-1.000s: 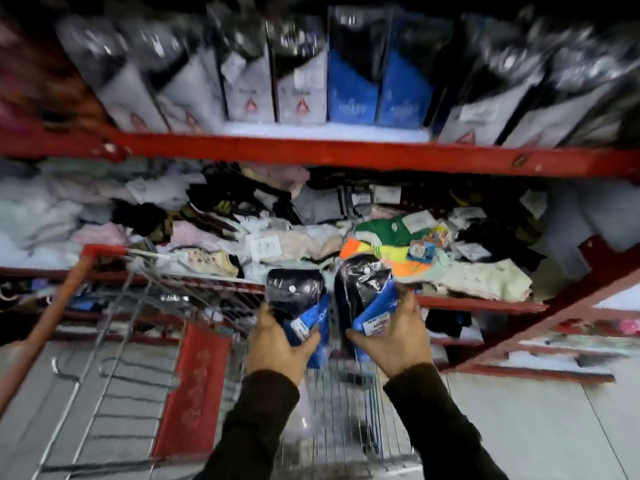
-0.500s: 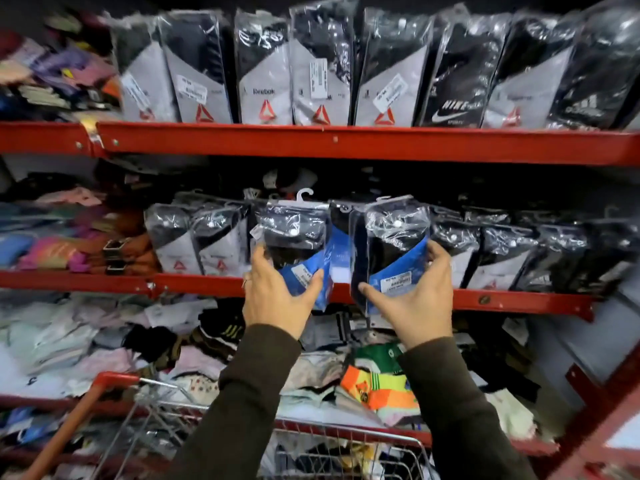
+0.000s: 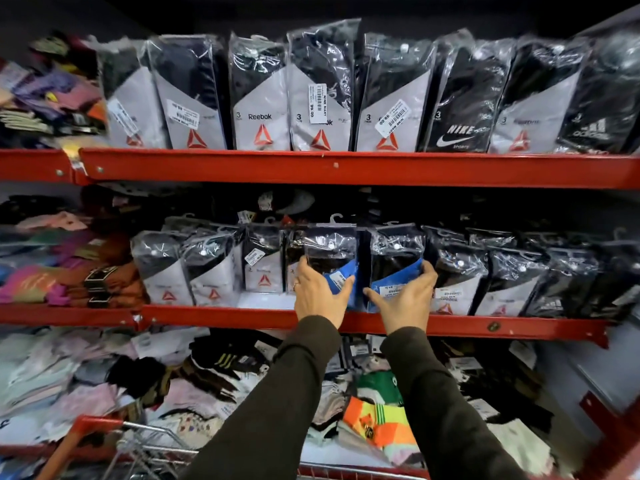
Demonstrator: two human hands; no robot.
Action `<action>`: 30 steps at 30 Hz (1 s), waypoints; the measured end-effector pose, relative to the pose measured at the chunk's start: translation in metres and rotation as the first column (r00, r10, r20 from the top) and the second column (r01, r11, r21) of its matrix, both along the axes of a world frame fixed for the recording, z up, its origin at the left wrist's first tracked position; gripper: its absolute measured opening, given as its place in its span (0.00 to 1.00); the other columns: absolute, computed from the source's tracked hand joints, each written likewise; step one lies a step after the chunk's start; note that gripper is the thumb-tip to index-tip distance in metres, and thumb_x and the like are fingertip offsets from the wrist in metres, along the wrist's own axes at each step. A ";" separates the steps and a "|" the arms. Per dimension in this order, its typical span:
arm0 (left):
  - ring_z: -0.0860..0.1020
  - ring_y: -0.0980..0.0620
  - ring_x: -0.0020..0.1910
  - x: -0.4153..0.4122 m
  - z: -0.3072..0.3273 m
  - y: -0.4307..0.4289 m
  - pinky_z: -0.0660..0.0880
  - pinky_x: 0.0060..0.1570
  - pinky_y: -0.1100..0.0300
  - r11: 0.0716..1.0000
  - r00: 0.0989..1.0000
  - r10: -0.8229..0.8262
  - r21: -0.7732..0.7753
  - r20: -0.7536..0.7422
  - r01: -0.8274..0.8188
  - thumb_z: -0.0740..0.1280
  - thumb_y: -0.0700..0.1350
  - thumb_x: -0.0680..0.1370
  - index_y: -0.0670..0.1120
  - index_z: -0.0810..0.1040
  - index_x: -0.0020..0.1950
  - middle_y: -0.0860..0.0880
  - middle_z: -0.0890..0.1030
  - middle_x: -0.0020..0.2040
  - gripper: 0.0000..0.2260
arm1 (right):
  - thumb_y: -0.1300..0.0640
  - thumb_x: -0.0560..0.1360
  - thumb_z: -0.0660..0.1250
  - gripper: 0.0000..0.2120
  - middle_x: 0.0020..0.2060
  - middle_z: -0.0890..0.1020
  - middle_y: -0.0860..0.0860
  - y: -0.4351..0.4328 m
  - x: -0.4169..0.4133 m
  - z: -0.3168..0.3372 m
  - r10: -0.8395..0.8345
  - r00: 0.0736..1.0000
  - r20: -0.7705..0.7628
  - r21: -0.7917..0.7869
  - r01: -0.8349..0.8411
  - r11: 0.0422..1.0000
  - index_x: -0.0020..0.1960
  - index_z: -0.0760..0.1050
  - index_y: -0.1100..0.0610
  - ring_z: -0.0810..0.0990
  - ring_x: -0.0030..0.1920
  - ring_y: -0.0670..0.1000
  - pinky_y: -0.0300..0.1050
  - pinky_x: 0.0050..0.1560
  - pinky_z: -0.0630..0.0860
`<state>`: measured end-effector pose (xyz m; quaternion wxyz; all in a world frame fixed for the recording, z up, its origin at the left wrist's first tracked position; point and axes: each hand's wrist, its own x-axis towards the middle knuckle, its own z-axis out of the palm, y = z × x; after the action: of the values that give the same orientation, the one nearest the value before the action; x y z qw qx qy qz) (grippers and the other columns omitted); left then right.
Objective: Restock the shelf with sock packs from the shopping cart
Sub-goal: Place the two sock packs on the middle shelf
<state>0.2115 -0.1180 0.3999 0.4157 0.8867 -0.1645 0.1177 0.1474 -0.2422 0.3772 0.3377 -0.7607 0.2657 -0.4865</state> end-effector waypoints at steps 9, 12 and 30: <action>0.68 0.38 0.72 -0.001 -0.016 -0.013 0.70 0.70 0.48 0.998 0.999 -0.047 0.042 -0.024 0.048 0.71 0.65 0.71 0.41 0.50 0.79 0.38 0.65 0.76 0.49 | 0.55 0.60 0.84 0.55 0.70 0.65 0.61 -0.007 -0.005 -0.019 -0.019 0.987 -0.157 0.021 0.023 1.000 0.75 0.53 0.68 0.66 0.73 0.58 0.52 0.72 0.69; 0.64 0.39 0.75 -0.006 -0.014 -0.016 0.66 0.72 0.49 0.994 0.997 -0.073 0.081 -0.029 0.075 0.68 0.63 0.75 0.40 0.49 0.80 0.38 0.63 0.77 0.46 | 0.56 0.65 0.82 0.54 0.72 0.62 0.61 -0.005 -0.011 -0.023 -0.021 0.979 -0.203 0.001 0.022 1.000 0.77 0.50 0.65 0.64 0.74 0.59 0.52 0.73 0.67; 0.75 0.46 0.61 -0.068 -0.113 0.076 0.74 0.62 0.47 0.989 0.988 -0.132 -0.058 0.084 0.137 0.64 0.50 0.80 0.49 0.72 0.69 0.48 0.77 0.62 0.17 | 0.63 0.75 0.69 0.21 0.61 0.69 0.56 0.071 -0.067 -0.097 0.123 0.980 -0.155 -0.002 -0.125 0.992 0.66 0.69 0.58 0.71 0.62 0.56 0.47 0.63 0.70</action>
<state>0.1439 -0.0421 0.2872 0.4436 0.8546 -0.2366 0.1297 0.0805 -0.1714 0.2804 0.3410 -0.8132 0.2404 -0.4057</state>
